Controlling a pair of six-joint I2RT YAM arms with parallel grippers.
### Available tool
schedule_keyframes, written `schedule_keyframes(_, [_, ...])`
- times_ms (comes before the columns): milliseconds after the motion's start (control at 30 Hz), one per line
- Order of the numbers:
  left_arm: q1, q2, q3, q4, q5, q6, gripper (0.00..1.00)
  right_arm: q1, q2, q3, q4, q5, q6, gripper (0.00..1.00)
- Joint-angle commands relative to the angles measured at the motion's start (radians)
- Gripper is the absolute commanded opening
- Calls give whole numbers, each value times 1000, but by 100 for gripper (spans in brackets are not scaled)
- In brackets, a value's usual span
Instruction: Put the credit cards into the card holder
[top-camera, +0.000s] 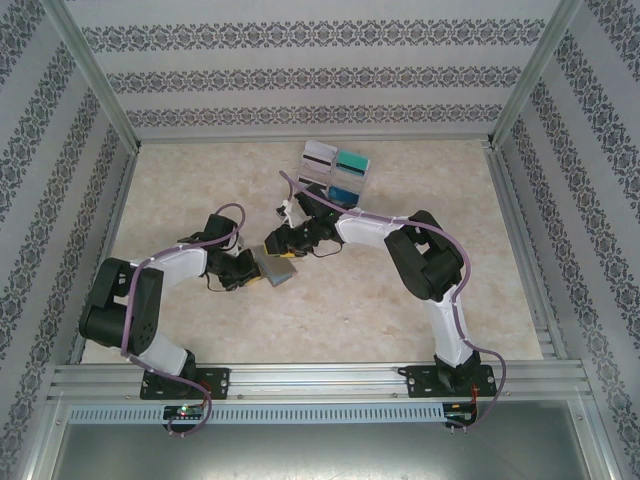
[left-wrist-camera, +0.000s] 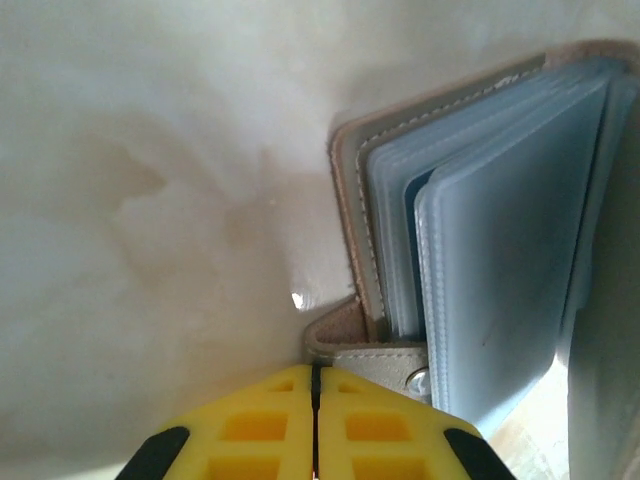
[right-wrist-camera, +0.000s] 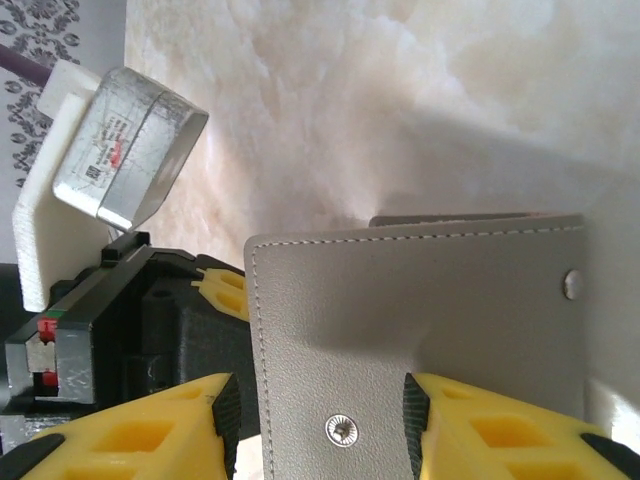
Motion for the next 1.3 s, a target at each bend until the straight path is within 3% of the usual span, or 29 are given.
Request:
schedule_keyframes(0, [2,-43,-2,-24,12,-13,6,8,10,51,-89,2,-68,49])
schedule_keyframes(200, [2,-100,31,-93,46,-6,6,12,37,175,-360,79,-247,49])
schedule_keyframes(400, [42,-242,104,-275,-54,22,9,44,56,181,-382,30,-273,49])
schedule_keyframes(500, [102,-313,124,-303,-90,11,20,46,74,162,-332,-6,-238,49])
schedule_keyframes(567, [135,-321,132,-267,-70,3,22,46,86,162,-332,-5,-236,49])
schedule_keyframes(967, [134,108,418,-50,61,49,21,17,5,93,-339,40,-255,49])
schedule_keyframes(1267, [-20,324,544,-48,93,84,21,28,-152,-2,-330,24,-246,49])
